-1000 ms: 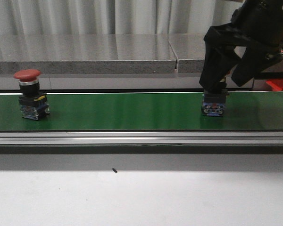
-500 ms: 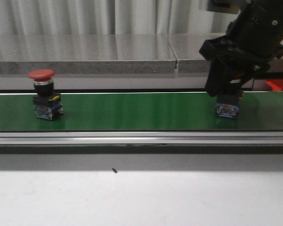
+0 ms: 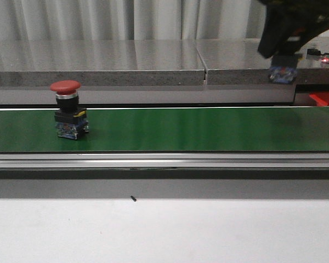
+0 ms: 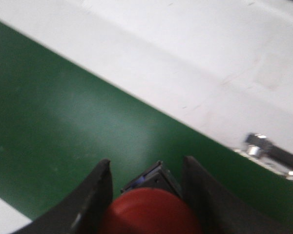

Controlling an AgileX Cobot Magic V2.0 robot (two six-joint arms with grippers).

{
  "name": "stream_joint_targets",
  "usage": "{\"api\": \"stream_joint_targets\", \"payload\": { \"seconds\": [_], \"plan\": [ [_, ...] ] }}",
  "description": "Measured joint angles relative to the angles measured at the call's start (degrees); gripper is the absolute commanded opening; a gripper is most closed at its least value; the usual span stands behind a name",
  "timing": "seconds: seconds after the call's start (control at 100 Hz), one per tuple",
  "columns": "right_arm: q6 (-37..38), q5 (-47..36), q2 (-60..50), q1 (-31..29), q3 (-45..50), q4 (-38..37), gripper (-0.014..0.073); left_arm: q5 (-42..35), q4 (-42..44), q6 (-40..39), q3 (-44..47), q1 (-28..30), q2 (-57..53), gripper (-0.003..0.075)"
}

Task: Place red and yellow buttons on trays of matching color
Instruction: 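Lift the red button into the red tray and open the right gripper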

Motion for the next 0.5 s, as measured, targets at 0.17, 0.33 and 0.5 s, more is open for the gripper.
{"api": "stream_joint_targets", "payload": {
  "seconds": [0.17,0.33,0.5],
  "plan": [
    [0.0,0.7,0.1,-10.8,-5.4,-0.1,0.0168,0.0,0.0,0.0,0.0,0.0,0.0,-0.002],
    [0.0,0.6,1.4,-20.3,-7.3,-0.3,0.0168,0.0,0.0,0.0,0.0,0.0,0.0,-0.002],
    [0.0,-0.1,5.5,-27.8,-9.7,0.3,0.0168,0.0,0.0,0.0,0.0,0.0,0.0,-0.002]
  ]
}}
